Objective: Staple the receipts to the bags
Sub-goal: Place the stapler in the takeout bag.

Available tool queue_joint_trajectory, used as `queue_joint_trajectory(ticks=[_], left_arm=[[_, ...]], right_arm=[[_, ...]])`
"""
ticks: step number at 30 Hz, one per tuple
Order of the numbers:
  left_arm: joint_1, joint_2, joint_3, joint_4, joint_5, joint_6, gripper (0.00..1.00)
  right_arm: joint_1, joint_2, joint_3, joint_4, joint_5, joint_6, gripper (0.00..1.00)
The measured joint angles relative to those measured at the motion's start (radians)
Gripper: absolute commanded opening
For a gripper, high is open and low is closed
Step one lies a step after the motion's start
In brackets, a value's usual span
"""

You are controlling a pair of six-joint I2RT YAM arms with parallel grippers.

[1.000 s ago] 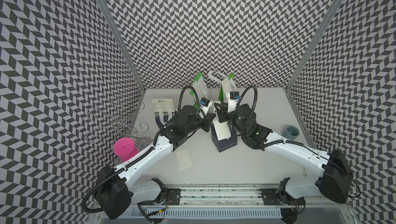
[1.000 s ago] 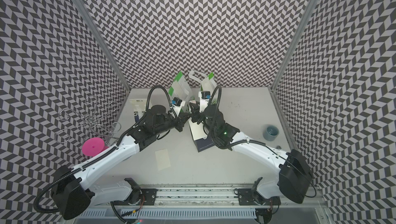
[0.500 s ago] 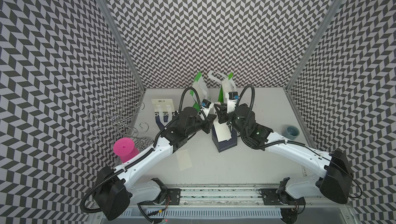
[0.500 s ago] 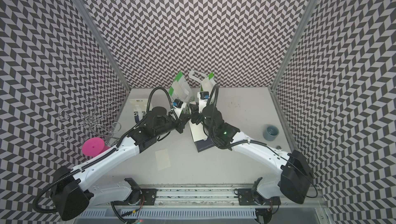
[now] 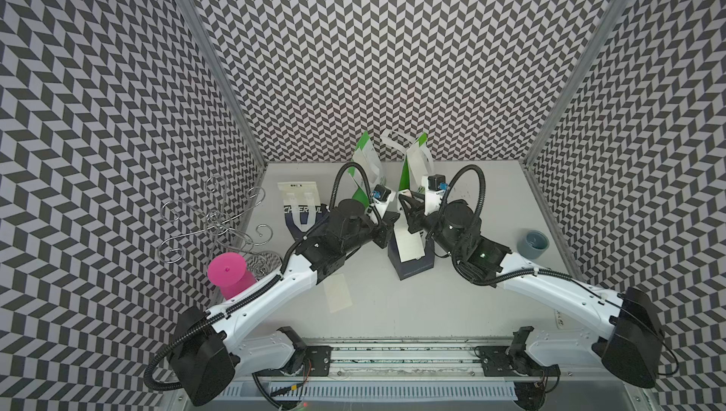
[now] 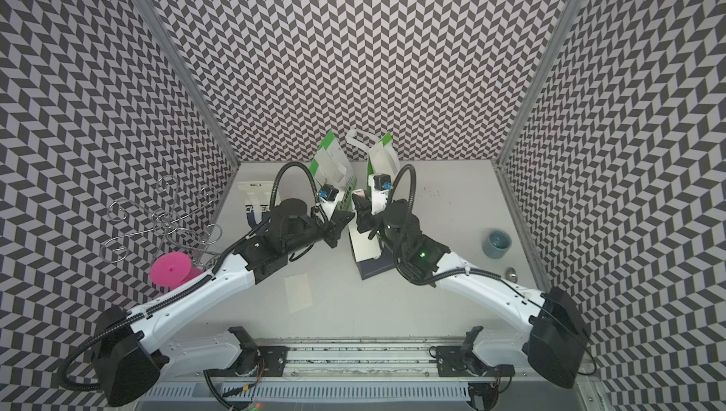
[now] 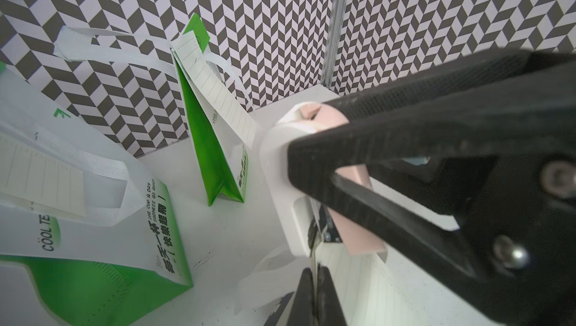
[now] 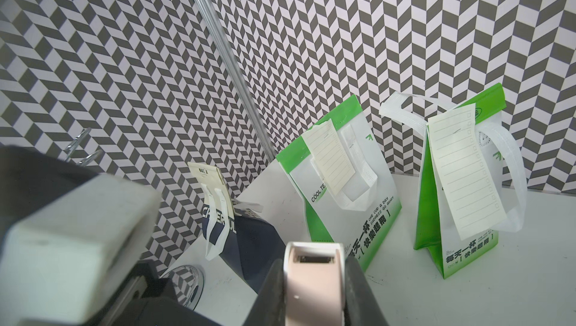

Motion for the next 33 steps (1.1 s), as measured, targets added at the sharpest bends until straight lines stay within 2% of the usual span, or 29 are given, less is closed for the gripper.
queue_joint_trajectory(ticks=[18,33], left_arm=[[0.000,0.001,0.000,0.002,0.018,-0.017,0.00],[0.000,0.035,0.029,-0.005,0.104,-0.101,0.00]], right_arm=[[0.047,-0.014,-0.042,0.043,0.075,-0.014,0.00],[0.060,-0.075,-0.153,0.219,0.096,-0.146,0.00]])
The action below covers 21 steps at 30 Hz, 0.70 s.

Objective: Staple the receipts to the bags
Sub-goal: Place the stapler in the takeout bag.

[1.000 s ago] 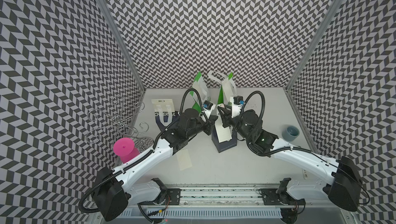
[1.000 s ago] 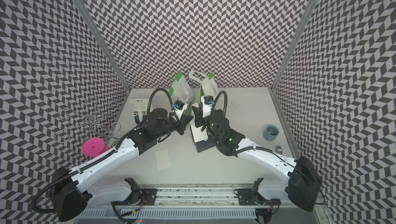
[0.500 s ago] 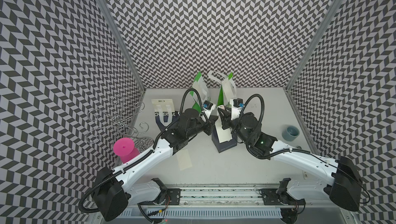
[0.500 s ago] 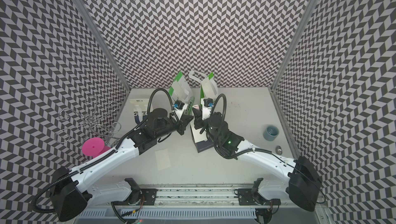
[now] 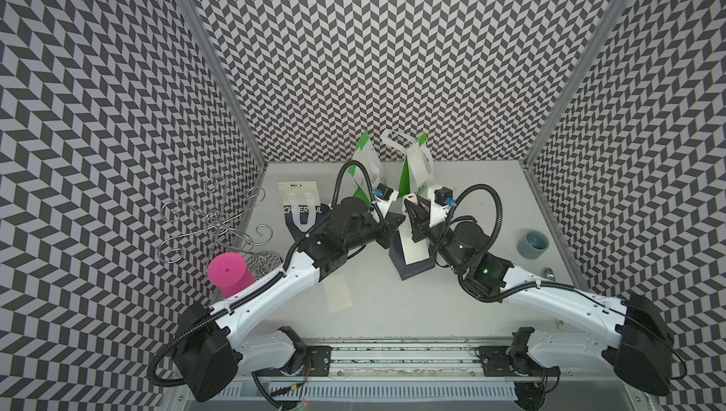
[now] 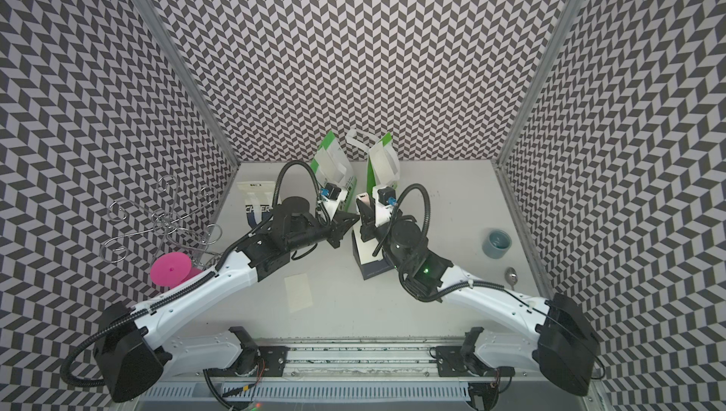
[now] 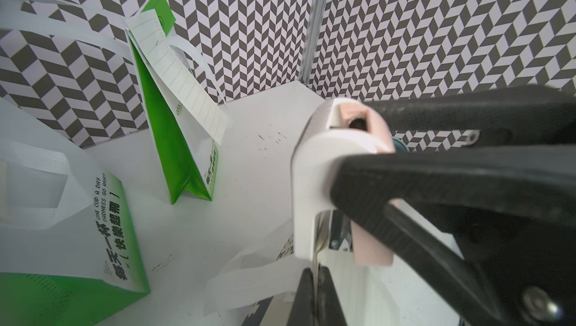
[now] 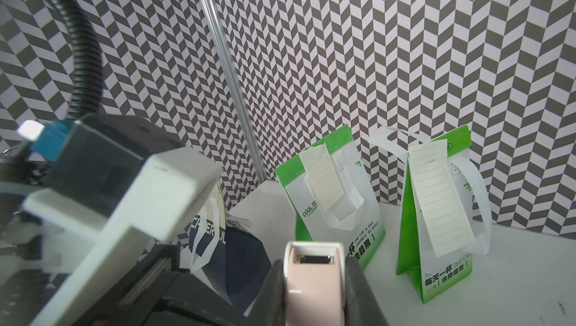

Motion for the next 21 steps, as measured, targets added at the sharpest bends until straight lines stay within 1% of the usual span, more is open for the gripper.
queue_joint_trajectory(ticks=[11,21], left_arm=[[0.036,0.004,0.016,-0.034,0.082,-0.131,0.00],[0.059,0.004,0.016,-0.035,0.141,-0.182,0.00]], right_arm=[[0.003,-0.021,-0.047,0.113,-0.005,-0.032,0.00],[0.008,-0.011,-0.048,0.159,-0.009,-0.064,0.00]])
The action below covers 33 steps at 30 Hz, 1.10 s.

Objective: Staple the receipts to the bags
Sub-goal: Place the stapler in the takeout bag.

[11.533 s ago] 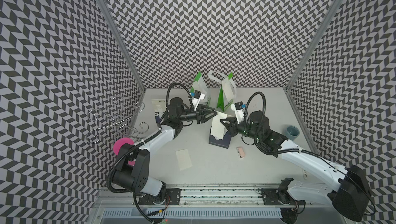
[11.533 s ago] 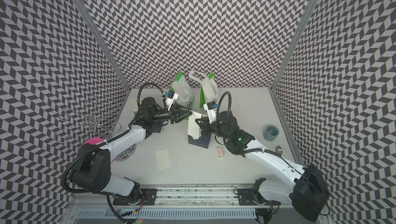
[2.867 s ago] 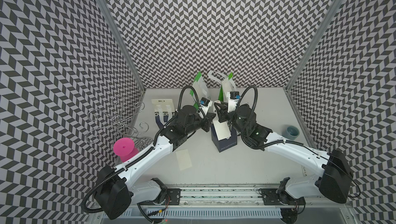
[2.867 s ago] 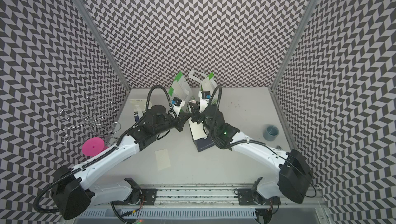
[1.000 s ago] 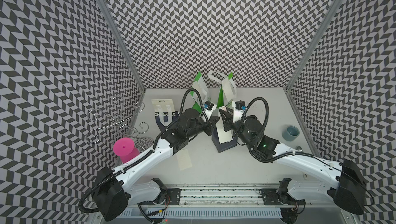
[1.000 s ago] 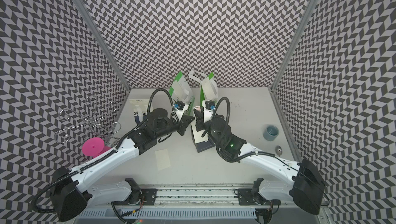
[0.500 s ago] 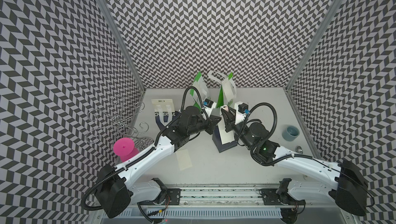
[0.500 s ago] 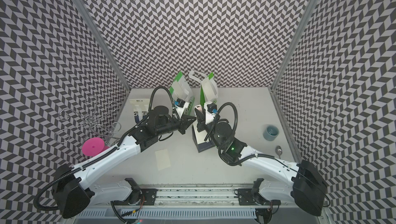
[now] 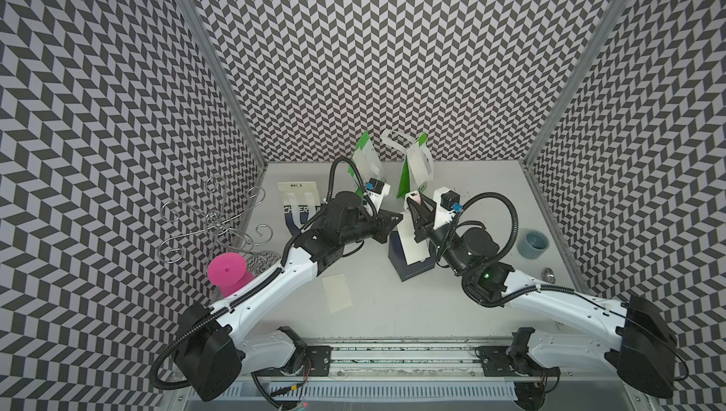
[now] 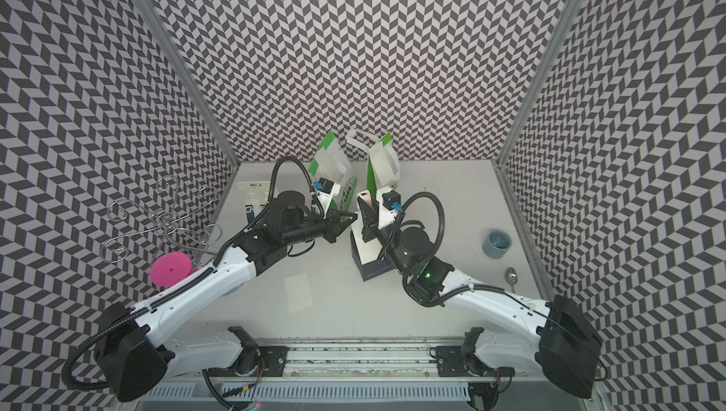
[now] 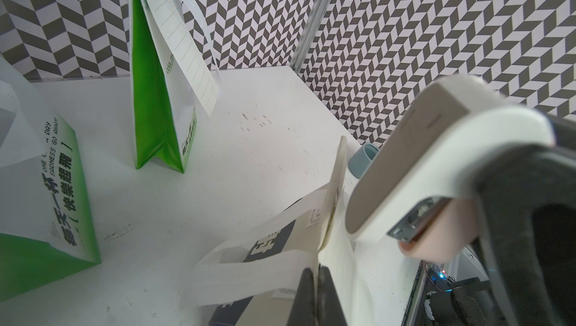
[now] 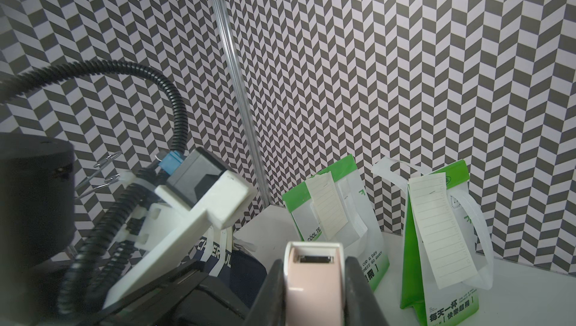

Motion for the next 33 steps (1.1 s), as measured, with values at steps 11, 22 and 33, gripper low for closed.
queue_joint_trajectory(ticks=[11,22,33], left_arm=[[0.000,0.000,0.000,0.000,0.019,0.000,0.00],[0.012,0.002,0.000,0.003,0.034,-0.002,0.00],[0.024,0.003,-0.001,0.005,0.064,-0.015,0.00]], right_arm=[[0.003,0.069,0.001,0.018,0.000,-0.019,0.00],[0.005,0.068,-0.001,0.028,0.000,-0.018,0.00],[0.013,0.059,-0.027,0.033,0.026,-0.018,0.00]])
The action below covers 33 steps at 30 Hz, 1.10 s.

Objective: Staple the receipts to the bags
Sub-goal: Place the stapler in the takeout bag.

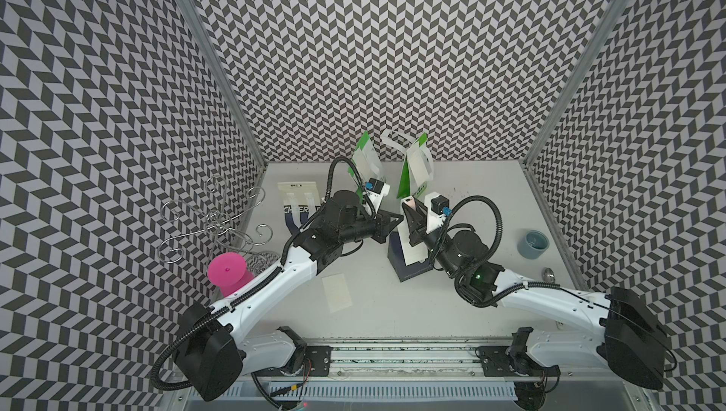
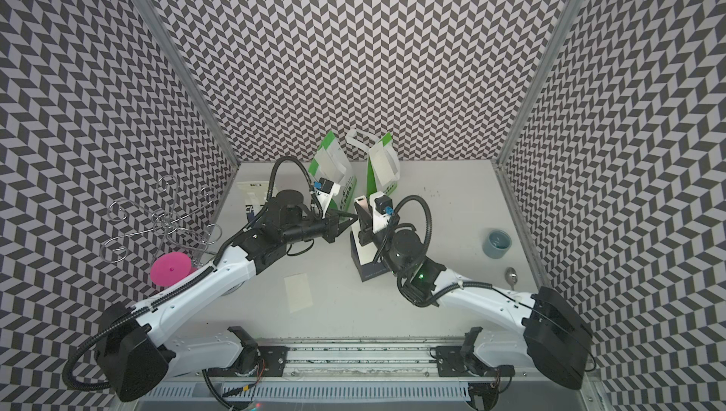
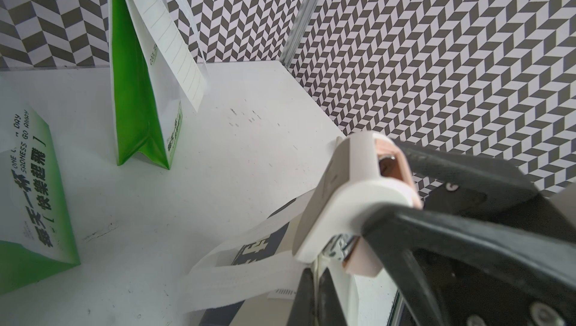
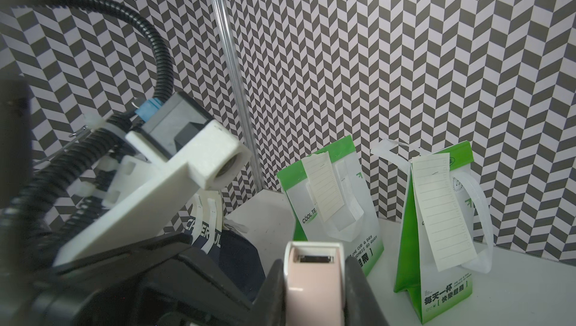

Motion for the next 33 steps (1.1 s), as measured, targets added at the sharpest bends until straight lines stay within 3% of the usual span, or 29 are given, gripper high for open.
queue_joint_trajectory(ticks=[20,33], left_arm=[[0.007,-0.015,-0.024,0.059,0.004,0.070,0.00],[0.006,-0.014,-0.024,0.060,0.025,0.034,0.00]], right_arm=[[0.000,0.015,0.144,-0.241,0.011,0.116,0.00],[0.000,-0.012,0.085,-0.158,-0.003,0.065,0.00]])
